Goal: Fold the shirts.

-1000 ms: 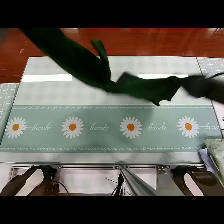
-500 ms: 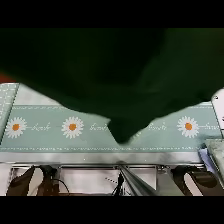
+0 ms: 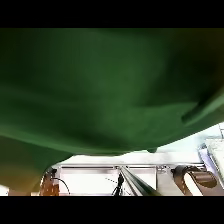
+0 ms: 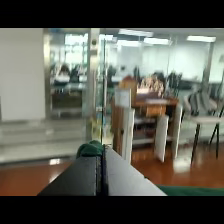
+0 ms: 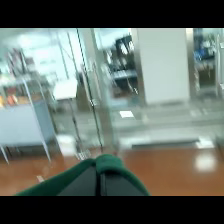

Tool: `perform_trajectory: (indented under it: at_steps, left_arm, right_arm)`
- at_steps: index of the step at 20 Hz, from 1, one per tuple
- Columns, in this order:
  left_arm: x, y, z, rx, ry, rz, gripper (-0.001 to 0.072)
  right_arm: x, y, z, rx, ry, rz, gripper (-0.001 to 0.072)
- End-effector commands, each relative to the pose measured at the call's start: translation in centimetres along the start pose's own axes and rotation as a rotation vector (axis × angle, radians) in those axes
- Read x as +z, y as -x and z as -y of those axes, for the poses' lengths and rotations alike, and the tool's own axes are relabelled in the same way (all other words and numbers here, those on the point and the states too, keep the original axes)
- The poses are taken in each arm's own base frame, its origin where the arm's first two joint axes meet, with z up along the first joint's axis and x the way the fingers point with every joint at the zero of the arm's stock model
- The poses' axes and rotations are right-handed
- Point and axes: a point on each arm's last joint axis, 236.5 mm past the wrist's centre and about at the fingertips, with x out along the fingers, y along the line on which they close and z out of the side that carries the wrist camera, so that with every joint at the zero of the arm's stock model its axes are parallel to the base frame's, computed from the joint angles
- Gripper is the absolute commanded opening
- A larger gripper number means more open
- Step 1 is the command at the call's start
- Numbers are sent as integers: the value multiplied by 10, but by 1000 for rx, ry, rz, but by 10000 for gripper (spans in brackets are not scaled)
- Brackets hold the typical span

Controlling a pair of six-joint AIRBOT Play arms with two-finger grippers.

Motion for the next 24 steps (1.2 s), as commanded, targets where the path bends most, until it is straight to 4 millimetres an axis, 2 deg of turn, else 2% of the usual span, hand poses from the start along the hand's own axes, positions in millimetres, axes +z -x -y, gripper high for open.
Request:
perform_trajectory:
  at_steps: [1,4,6,8,11,14,17,18,21,24]
  left_arm:
    - [-45,18,-12,105,23,-188,18]
    - [-77,18,-18,102,82,-324,17]
    - [-113,14,-31,108,171,-447,18]
    - [-151,7,-51,119,268,-554,17]
    - [-209,-5,-84,145,410,-676,18]
    - [-259,-24,-124,187,514,-720,18]
    - [-302,-58,-158,200,589,-733,18]
    - [-315,-73,-162,182,607,-742,18]
    - [-360,-128,-155,90,628,-752,19]
    - [-410,-171,-159,80,572,-747,19]
  right_arm:
    - [-42,11,24,-110,37,-200,25]
    - [-95,6,55,-209,54,-442,25]
    - [-124,-14,72,-233,88,-582,24]
    - [-156,-43,93,-257,105,-715,25]
    - [-210,-101,121,-259,103,-878,25]
    - [-261,-160,143,-241,78,-955,25]
    - [-304,-219,152,-187,20,-938,25]
    - [-315,-234,151,-167,-8,-924,25]
    - [-342,-274,154,-134,-81,-876,25]
    - [-368,-298,169,-151,-98,-860,25]
